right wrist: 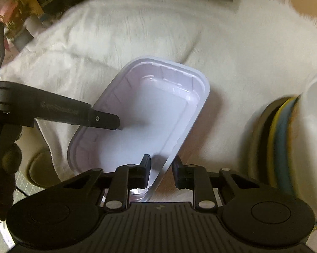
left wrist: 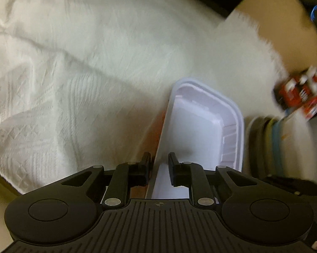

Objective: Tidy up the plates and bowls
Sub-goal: 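Lift the lavender tray with both tools and lower it onto the bowl stack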

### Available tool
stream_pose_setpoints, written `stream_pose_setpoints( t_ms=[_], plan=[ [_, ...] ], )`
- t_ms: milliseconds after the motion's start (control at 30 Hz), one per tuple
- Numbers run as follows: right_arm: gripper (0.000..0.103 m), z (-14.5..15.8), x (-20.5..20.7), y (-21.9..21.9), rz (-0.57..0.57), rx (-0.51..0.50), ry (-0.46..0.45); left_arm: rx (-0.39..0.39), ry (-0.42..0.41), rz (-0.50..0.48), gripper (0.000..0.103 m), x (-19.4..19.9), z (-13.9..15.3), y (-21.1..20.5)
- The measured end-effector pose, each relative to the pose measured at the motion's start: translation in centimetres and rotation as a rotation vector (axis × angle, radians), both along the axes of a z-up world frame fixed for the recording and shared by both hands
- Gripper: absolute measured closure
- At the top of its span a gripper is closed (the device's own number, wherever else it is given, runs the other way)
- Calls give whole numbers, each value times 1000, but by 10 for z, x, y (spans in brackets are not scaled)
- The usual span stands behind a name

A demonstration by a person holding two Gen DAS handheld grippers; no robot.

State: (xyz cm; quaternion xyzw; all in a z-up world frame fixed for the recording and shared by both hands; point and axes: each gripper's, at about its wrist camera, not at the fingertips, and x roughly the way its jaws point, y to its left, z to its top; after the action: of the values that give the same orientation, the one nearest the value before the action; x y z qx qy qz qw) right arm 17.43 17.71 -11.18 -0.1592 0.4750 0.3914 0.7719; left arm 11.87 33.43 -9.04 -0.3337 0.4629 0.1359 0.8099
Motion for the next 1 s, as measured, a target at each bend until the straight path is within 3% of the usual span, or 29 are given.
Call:
stream_pose_setpoints(
  t_ms=[100, 267, 433, 733, 833, 1000],
  plan=[
    [81, 27, 7, -17, -1, 66, 9, 29, -81, 16, 84, -2, 35, -9],
    [81, 88, 14, -63, -22, 194, -101, 109, -252, -33, 84, 14, 109, -39],
    [81, 124, 30, -122, -121, 249, -216, 79, -361, -122, 82, 49, 144, -82],
    [81, 119, 53, -200, -253, 174, -262, 149, -243, -350, 82, 113, 129, -166],
    [80, 106, 53, -206, -254, 160, -237, 160, -179, -357, 82, 116, 112, -175],
    [80, 82, 57, -200, -228, 123, -183, 109, -98, -341, 83, 115, 88, -167]
  ],
)
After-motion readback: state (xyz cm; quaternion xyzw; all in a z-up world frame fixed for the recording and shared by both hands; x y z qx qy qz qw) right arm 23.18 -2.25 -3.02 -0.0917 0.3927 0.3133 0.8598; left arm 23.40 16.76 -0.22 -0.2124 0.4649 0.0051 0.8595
